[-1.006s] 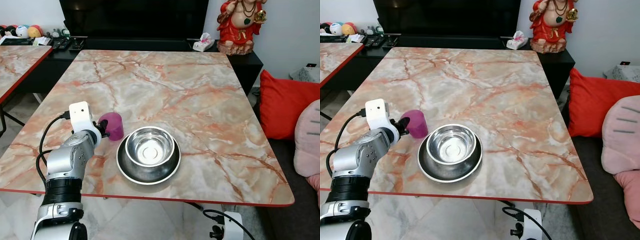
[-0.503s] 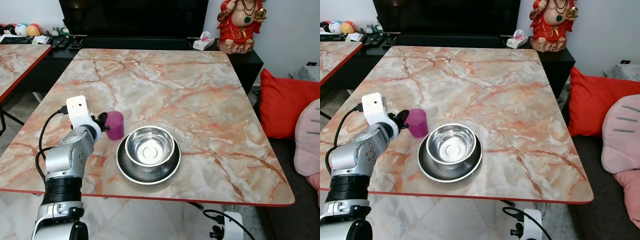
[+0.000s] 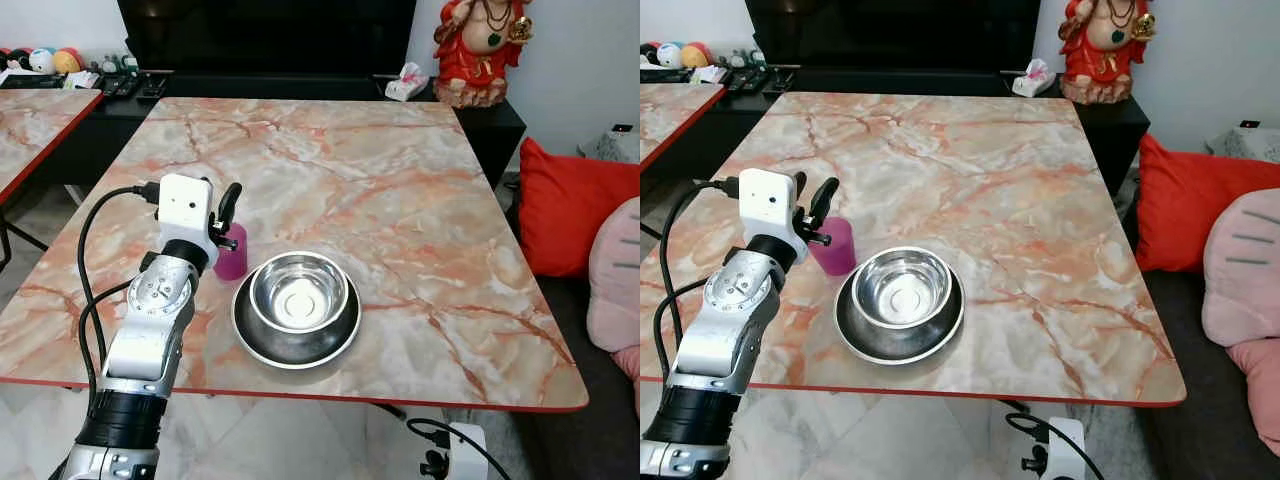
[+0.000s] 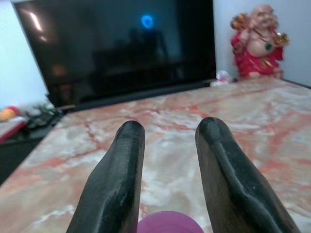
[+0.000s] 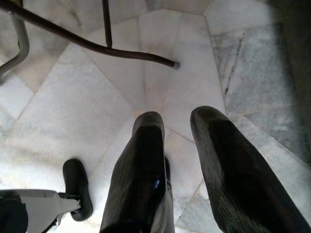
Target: Setting the table
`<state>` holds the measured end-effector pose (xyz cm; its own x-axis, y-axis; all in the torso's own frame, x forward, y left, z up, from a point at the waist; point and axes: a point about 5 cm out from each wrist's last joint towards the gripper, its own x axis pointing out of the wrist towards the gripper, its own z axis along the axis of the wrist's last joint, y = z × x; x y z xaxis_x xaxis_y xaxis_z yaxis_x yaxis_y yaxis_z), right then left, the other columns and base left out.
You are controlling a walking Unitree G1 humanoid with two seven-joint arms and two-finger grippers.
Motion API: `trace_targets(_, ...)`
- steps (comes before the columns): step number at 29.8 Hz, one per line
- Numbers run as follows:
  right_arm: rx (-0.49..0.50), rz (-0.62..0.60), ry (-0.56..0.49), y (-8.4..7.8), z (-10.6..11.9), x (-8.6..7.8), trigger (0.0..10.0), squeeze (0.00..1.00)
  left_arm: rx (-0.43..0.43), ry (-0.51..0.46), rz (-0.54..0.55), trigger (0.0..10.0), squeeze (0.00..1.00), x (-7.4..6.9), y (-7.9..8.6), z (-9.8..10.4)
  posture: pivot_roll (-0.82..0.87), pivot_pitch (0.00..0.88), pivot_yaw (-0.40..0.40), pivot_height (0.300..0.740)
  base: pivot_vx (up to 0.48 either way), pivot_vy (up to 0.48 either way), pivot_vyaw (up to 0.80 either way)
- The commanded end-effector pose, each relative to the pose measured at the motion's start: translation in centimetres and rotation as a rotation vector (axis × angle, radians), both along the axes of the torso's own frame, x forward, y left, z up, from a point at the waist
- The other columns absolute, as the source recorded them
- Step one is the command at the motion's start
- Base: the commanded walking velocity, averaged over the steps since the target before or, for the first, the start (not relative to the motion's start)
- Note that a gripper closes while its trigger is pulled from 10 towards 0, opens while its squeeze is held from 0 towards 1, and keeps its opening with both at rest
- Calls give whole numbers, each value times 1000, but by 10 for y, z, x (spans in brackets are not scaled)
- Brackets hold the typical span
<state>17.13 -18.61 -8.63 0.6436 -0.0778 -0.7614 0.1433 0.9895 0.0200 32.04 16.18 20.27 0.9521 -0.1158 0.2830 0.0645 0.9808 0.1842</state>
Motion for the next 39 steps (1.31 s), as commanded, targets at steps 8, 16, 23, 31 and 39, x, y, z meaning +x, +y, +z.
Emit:
trace_targets(8, 8, -32, -7, 1, -1, -3, 10000, 0, -45, -50, 56, 10000, 0, -5, -2, -6, 41, 0, -5, 736, 0, 111, 0)
trace_targets(16, 8, -31, -4, 1, -1, -4, 10000, 0, -44, -69, 59, 10000, 0, -5, -2, -7, 44, 0, -4, 736, 0, 479, 0)
trace_targets(23, 9, -28, -5, 2, -1, -3, 10000, 0, -52, -89, 64, 10000, 0, -3, -4, -4, 44, 0, -1, 736, 0, 480, 0)
trace_targets(31, 10, -23, -7, 1, 0, -1, 10000, 0, -55, -105, 73, 10000, 0, -1, -3, 0, 59, 0, -4, 736, 0, 480, 0)
trace_targets(39, 9, -17, -8, 0, 0, 1, 10000, 0, -53, -113, 87, 10000, 0, -1, -2, 1, 56, 5, -5, 736, 0, 474, 0)
